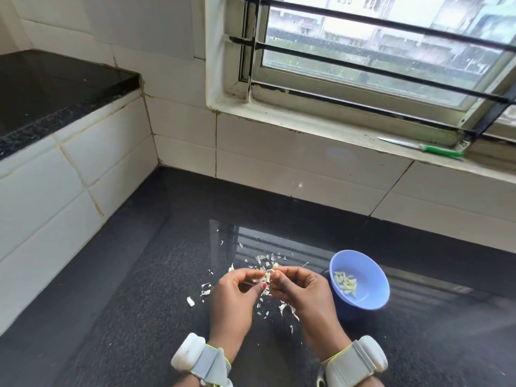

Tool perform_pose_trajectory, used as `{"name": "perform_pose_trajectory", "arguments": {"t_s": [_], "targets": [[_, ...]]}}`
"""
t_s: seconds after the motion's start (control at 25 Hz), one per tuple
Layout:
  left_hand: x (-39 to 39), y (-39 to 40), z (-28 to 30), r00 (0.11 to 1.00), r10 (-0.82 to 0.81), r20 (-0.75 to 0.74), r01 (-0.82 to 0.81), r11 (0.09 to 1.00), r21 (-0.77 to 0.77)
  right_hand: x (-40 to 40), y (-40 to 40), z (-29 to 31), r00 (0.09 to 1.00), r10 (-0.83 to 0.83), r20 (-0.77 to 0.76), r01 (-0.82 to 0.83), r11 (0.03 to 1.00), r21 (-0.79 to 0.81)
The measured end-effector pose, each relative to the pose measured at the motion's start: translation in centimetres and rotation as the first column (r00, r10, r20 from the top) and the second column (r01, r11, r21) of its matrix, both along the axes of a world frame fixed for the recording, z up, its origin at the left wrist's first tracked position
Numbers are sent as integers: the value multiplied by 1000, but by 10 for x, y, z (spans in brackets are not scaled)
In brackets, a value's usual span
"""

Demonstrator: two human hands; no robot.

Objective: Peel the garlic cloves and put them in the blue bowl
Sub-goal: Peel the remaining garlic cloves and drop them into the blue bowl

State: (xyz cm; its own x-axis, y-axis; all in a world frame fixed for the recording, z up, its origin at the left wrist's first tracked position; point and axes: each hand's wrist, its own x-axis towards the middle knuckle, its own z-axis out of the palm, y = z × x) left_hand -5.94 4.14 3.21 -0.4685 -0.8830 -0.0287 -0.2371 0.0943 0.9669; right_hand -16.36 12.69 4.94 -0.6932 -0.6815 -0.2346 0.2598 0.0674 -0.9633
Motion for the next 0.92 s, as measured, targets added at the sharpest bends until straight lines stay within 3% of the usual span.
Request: {"name": "perform_pose_trajectory", "arguments": {"t_s": [0.08,0.24,0.48,0.76,0.92], "targets": [[-1,0,3,999,3,-42,-4,999,-42,-4,1,-1,993,2,-116,6,998,64],[-3,0,3,995,-71,-66,50,959,-278,-8,4,1,915,112,-389,-48,984,170],[-4,-2,0,996,-77,33,83,861,-501,-7,1,6,951,87,-296,-59,993,102],[-4,0,3,998,-47,36,58,900,-432,-3,0,3,977,89,-195,-84,996,38],[-4,-1,5,999,-30,18,33,975,-219,-3,1,1,993,86,-77,-86,996,-6]]}}
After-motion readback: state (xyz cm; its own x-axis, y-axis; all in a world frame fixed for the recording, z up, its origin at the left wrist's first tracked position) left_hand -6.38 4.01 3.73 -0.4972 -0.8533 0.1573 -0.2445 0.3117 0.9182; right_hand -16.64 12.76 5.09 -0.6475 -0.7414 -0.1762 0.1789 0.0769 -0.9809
